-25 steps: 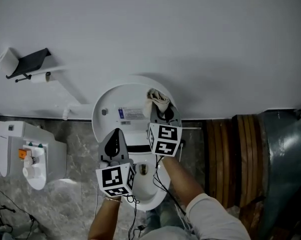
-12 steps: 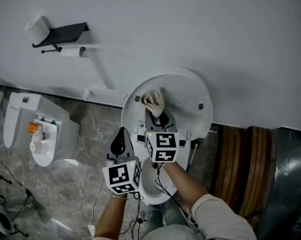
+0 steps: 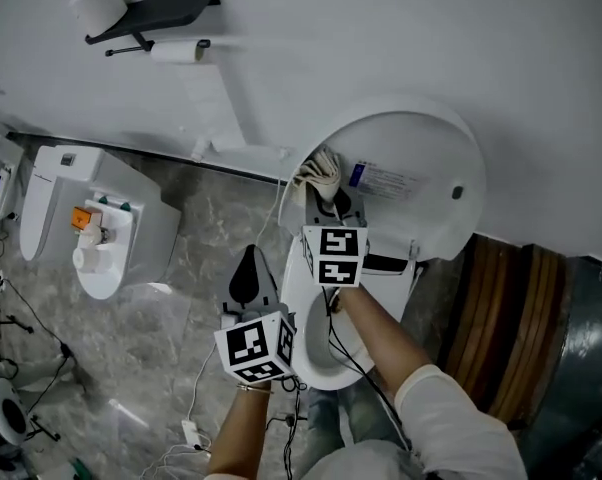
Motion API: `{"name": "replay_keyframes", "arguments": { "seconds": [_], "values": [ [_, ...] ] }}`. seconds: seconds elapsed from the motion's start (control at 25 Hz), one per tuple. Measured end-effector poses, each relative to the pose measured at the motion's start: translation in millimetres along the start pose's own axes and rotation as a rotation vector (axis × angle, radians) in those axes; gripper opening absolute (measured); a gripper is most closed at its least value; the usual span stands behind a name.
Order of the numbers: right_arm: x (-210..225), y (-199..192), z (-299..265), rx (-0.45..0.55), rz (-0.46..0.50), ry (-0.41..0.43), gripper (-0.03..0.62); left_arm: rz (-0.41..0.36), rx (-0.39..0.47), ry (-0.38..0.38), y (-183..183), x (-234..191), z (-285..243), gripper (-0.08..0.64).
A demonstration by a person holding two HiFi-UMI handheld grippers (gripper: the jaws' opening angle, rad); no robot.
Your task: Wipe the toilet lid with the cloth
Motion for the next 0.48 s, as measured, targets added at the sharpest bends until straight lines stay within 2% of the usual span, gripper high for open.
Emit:
{"name": "replay_keyframes", "arguments": {
  "seconds": [0.2, 0.48],
  "values": [
    [26.9, -3.7, 13.3, 0.008, 0.045, -0.005, 0.098, -0.002, -0.038, -0.055, -21.5, 30.2, -8.7, -0.006],
    [121.5, -31.5, 63.7, -0.033, -0.045, -0.218, 0.097, -0.021, -0.063, -0.180, -36.6, 97.7, -29.8, -0.006]
  ]
}}
Point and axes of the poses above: the fingertips, and each gripper's own axes: z backward along the fingers, x to its right, y out of its top, the point moved 4 cm from there along z, backward along the fingers, and after that the axes turned 7 degrees about z, right-handed, at the moved point
